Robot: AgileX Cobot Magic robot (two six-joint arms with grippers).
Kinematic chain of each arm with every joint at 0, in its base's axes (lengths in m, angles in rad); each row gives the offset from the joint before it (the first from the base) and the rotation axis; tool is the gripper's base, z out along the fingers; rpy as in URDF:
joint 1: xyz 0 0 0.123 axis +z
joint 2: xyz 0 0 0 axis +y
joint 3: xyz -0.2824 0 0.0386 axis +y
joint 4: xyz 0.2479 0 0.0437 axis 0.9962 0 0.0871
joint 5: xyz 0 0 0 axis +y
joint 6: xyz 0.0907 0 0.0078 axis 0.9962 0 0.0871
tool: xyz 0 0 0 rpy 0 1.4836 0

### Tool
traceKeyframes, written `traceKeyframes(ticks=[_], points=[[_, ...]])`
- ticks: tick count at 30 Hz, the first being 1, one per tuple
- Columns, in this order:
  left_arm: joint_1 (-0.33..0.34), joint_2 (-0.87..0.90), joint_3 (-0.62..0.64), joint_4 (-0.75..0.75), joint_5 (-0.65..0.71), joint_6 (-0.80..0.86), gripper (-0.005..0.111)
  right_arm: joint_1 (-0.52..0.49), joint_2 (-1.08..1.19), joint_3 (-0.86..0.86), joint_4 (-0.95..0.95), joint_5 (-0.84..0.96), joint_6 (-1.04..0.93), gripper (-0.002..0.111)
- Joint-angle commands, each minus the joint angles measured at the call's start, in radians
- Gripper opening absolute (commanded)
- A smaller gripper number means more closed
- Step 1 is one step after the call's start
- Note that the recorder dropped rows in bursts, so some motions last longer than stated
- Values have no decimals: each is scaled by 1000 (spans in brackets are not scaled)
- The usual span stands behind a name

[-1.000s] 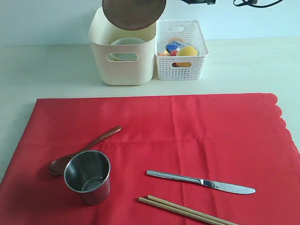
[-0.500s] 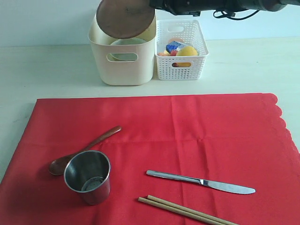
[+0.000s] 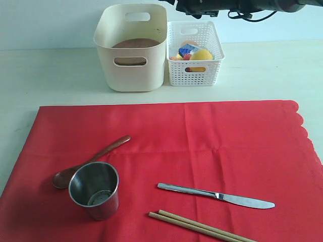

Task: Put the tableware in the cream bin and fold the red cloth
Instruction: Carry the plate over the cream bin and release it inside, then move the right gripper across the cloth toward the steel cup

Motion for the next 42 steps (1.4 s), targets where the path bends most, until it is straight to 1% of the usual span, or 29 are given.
traceKeyframes(ticks=[1, 4, 7, 8, 10, 12, 13, 14, 16, 17, 22, 27, 35, 42], points=[[1, -7, 3, 0, -2, 1, 2, -28, -64, -8, -136, 140, 5, 64], [1, -7, 3, 0, -2, 1, 2, -53, -102, -8, -303, 231, 59, 61], [1, -7, 3, 0, -2, 1, 2, -80, -144, -8, -557, 296, 262, 54], [1, -7, 3, 0, -2, 1, 2, -98, -174, -8, -764, 356, 405, 45], [1, -7, 3, 0, -2, 1, 2, -99, -205, -3, -944, 411, 503, 36], [1, -7, 3, 0, -2, 1, 2, -99, -235, -3, -1103, 483, 559, 27], [1, -7, 3, 0, -2, 1, 2, -99, -269, 0, -1150, 542, 592, 18], [1, -7, 3, 0, -2, 1, 2, -99, -286, 8, -1150, 551, 592, 14], [1, -7, 3, 0, -2, 1, 2, -97, -387, 94, -1118, 550, 579, 2], [1, -7, 3, 0, -2, 1, 2, -97, -413, 123, -1107, 541, 578, 0], [1, -7, 3, 0, -2, 0, 2, -97, -607, 376, -1089, 426, 575, 0], [1, -7, 3, 0, -2, 0, 2, -97, -688, 506, -1048, 405, 570, 0], [1, -7, 3, 0, -2, 2, 2, -97, -760, 736, -835, 356, 411, 0], [1, -7, 3, 0, -2, 0, 2, -97, -764, 910, -664, 335, 260, 0]])
